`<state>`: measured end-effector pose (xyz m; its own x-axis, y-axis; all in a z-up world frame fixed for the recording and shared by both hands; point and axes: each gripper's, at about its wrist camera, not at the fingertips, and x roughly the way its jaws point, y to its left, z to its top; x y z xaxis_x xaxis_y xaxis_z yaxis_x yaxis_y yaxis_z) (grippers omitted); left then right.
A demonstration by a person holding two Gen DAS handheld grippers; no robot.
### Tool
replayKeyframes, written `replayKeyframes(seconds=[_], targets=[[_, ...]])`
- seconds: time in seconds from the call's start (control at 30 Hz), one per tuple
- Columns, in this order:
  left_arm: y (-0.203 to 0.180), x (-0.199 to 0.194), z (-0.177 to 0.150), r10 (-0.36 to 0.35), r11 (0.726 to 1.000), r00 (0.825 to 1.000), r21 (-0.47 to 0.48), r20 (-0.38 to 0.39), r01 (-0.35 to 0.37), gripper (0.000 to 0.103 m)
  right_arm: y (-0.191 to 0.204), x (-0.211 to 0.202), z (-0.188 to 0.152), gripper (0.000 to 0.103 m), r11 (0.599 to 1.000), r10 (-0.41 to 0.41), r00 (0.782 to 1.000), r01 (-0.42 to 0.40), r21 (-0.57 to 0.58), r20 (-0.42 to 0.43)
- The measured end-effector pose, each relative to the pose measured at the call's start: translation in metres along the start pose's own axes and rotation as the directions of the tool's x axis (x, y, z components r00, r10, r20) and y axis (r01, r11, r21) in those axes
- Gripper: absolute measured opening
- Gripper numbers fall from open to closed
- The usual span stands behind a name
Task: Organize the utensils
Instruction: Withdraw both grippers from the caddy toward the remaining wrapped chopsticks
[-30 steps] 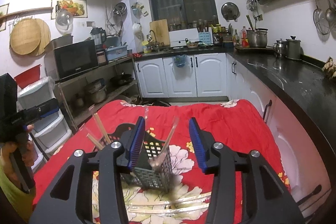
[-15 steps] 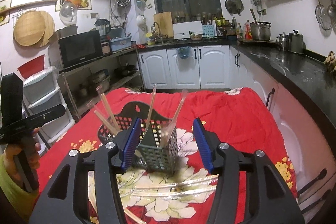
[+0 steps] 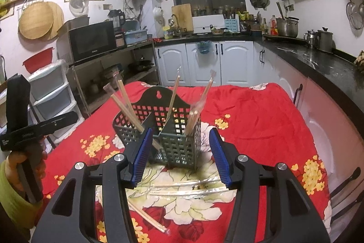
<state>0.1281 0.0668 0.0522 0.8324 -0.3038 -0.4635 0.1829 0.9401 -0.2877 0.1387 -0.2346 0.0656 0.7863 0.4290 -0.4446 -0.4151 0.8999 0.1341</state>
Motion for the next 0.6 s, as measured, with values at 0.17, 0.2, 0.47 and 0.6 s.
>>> replayKeyframes(seconds=[0.17,0.2,0.47,0.6], targets=[[0.001,0.003,-0.012,0.003,1.0,1.0,0.0,-0.031,-0.003,0.092,0.005,0.001,-0.01,0.05,1.0,0.002,1.0,-0.002,-0.014,-0.023],[0.001,0.004,-0.014,0.004,1.0,0.999,0.0,-0.037,-0.004,0.092,0.005,0.001,-0.011,0.05,1.0,0.002,1.0,-0.002,-0.016,-0.027],[0.003,0.007,-0.038,0.004,1.0,0.996,-0.009,-0.093,-0.004,0.092,0.008,0.002,-0.024,0.05,1.0,-0.005,0.999,0.004,-0.023,-0.053],[0.003,0.009,-0.051,-0.007,1.0,0.992,-0.014,-0.126,0.005,0.092,0.009,0.004,-0.03,0.05,1.0,-0.003,0.998,0.002,-0.023,-0.067]])
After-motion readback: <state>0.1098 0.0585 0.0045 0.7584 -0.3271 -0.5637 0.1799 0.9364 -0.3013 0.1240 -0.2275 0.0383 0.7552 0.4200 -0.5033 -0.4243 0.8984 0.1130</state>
